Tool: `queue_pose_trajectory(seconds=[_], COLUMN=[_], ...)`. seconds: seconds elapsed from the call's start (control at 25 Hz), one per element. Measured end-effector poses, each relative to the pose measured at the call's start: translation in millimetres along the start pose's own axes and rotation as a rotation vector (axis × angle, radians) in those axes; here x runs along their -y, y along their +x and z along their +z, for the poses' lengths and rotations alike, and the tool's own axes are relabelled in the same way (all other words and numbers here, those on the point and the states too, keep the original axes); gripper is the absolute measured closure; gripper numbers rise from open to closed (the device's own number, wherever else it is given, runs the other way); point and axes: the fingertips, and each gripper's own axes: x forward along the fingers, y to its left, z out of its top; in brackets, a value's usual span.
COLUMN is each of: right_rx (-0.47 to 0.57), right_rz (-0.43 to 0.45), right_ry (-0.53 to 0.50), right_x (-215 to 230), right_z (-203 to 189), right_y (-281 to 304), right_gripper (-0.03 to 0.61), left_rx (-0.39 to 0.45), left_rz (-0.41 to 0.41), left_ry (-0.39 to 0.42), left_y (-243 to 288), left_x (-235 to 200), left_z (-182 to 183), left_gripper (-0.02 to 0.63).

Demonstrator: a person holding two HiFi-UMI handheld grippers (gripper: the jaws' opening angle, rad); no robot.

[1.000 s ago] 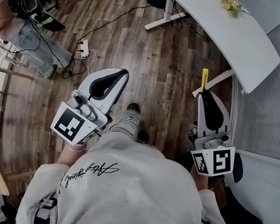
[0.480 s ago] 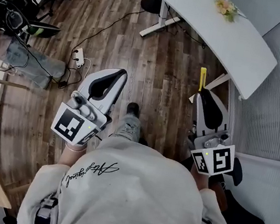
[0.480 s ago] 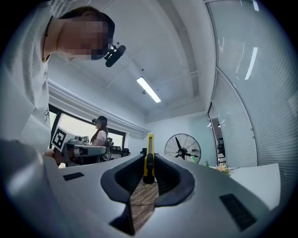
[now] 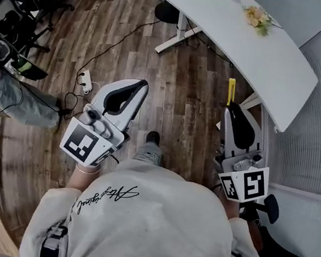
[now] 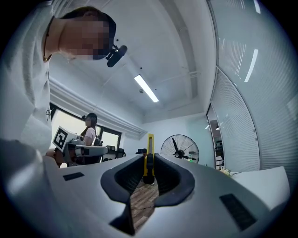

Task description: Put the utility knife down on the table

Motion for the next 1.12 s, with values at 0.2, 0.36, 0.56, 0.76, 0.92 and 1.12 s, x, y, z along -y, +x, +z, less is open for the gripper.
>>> queue_pose_trajectory(seconds=[0.2,0.36,0.56,0.76,0.92,1.12], right_rx=[-0.004,-0.005,-0.001,-0.001,-0.01,-0.021], right_rz=[-0.015,-0.031,-0.046,-0.062,-0.068,-0.061], right_ry=[-0.003,0.001,0.0,-0.002,0.001,0.001], right_x=[19,30,38,43,45,50], right_z=[-6,-8,-14,-19,-27,-32], right_y=[41,71,108,140,157,169], right_gripper=[0.512,0.512,0.512,0.512,0.512,0.512], left_rx=[-0.007,-0.009,-0.007,-0.009,-0.006,-0.004], left_rz=[-0.015,-0.04,-0.05,-0.068,-0.073,-0.082], left_ry=[-0.006,-0.003,0.005,-0.006,-0.012,-0.022], left_y=[27,46,63,75,83,93], left_x=[-39,-66,-103,-135,-153,-159], left_z=[-8,-9,-10,-16,-21,-27], left_gripper=[0.616,0.615,0.615,0.616,0.615,0.615])
